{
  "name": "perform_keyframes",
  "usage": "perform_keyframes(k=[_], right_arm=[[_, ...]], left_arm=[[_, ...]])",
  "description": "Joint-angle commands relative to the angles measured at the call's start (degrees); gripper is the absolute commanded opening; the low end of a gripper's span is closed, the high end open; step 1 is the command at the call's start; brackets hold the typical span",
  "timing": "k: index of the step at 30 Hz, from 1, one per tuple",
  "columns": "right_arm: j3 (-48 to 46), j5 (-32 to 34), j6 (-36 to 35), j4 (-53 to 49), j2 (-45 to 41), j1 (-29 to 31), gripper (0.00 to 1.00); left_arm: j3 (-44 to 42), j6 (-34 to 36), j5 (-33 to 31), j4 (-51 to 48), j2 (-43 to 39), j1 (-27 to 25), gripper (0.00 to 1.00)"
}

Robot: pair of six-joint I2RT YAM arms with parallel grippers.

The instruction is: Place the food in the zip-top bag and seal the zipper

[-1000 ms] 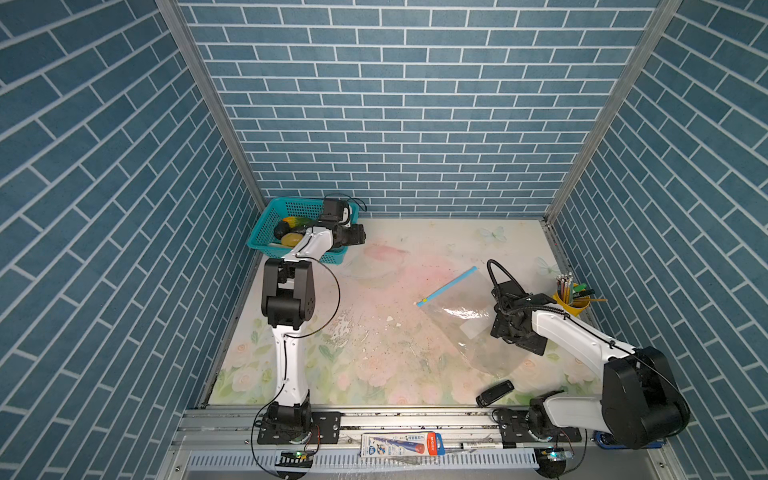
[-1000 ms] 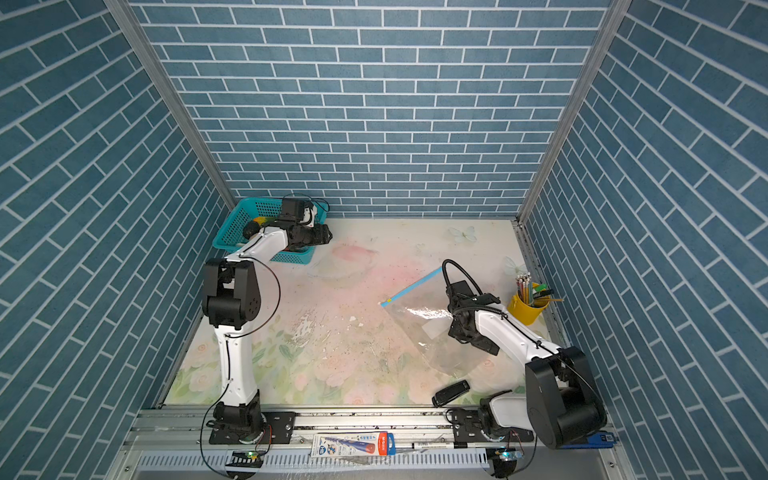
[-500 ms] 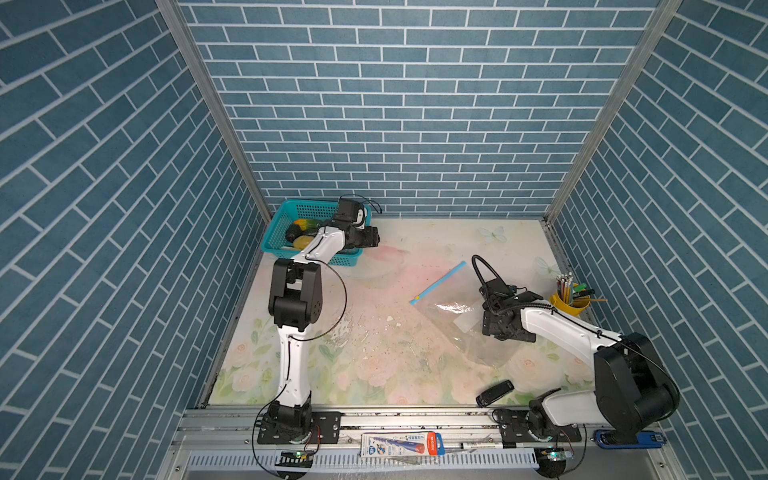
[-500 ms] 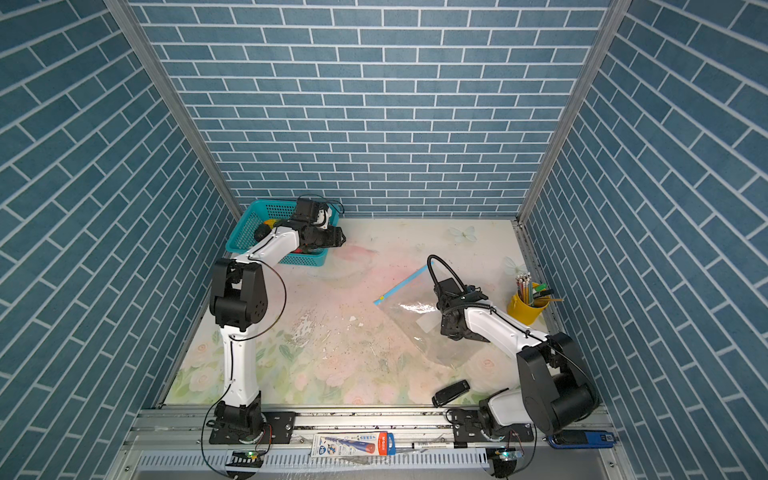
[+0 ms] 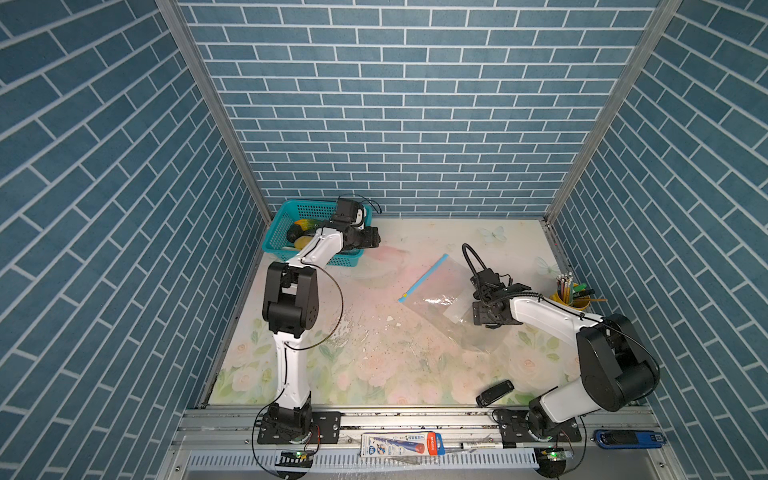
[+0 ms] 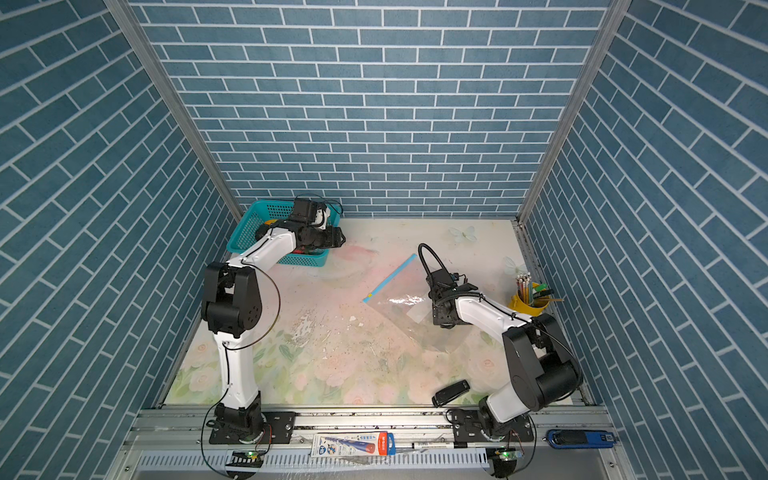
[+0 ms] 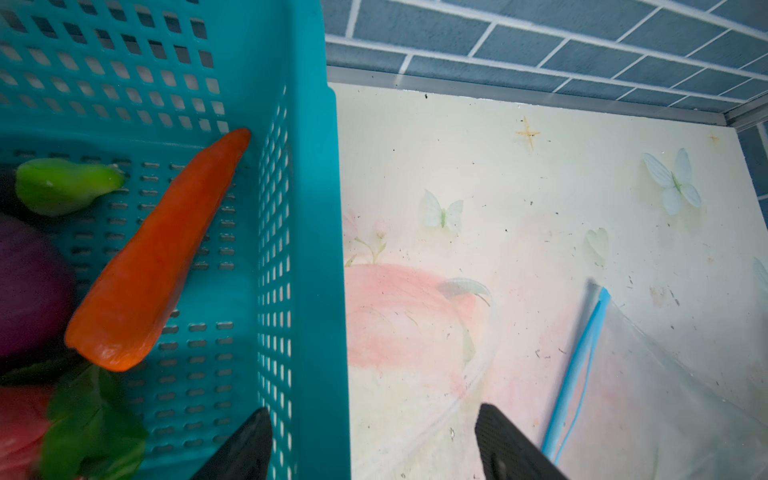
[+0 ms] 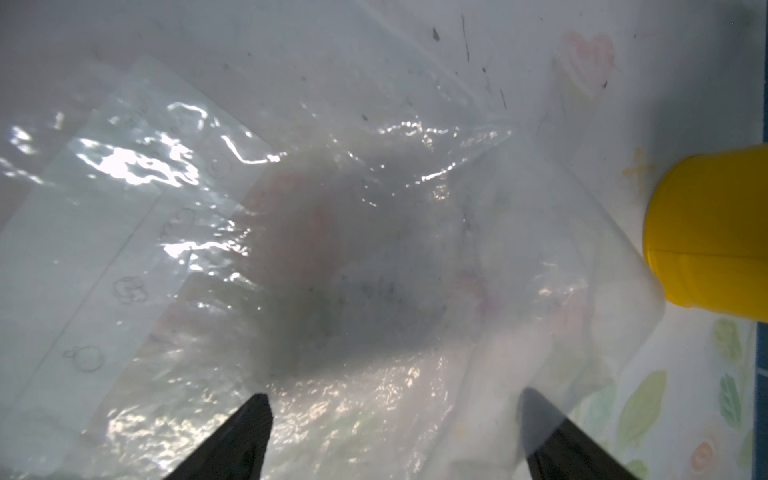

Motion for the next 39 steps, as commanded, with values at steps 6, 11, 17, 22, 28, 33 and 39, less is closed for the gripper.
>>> perform_keyframes(k=[6, 11, 17, 22, 28, 33, 39], right_arm=[[5.6, 3.2, -5.4, 3.9, 5.7, 0.4, 0.92], [9.0, 2.9, -6.7, 5.6, 8.6, 0.4, 0.92], [14.2, 3.6, -5.6, 2.9, 10.5, 0.4, 0.93], [16.9, 4.7, 0.7, -7.0, 6.0, 0.4, 0.98], [11.9, 0.3, 13.7, -15.0, -2.8, 0.4, 0.98], [5.2, -4.5, 18.7, -12.7, -7.9, 0.3, 0.98], [3.2, -6.8, 17.2, -7.3, -5.5, -0.8, 0.98]], left_arm=[[-2.8, -0.3, 0.0, -0.7, -5.4, -0.7, 0.79], [-4.8, 0.8, -1.0, -1.3, -6.9, -4.1, 0.79], [-5.7, -1.4, -1.2, -1.7, -6.9, -7.0, 0.79], [-7.0, -3.3, -1.6, -1.6, -7.9, -10.2, 0.79], [-9.1, -4.4, -1.3, -1.4, -7.1, -13.9, 0.81], [-10.1, -5.2, -1.7, -0.7, -4.8, -16.2, 0.81], [-6.5, -6.2, -3.8, -1.5, 0.8, -16.6, 0.81]])
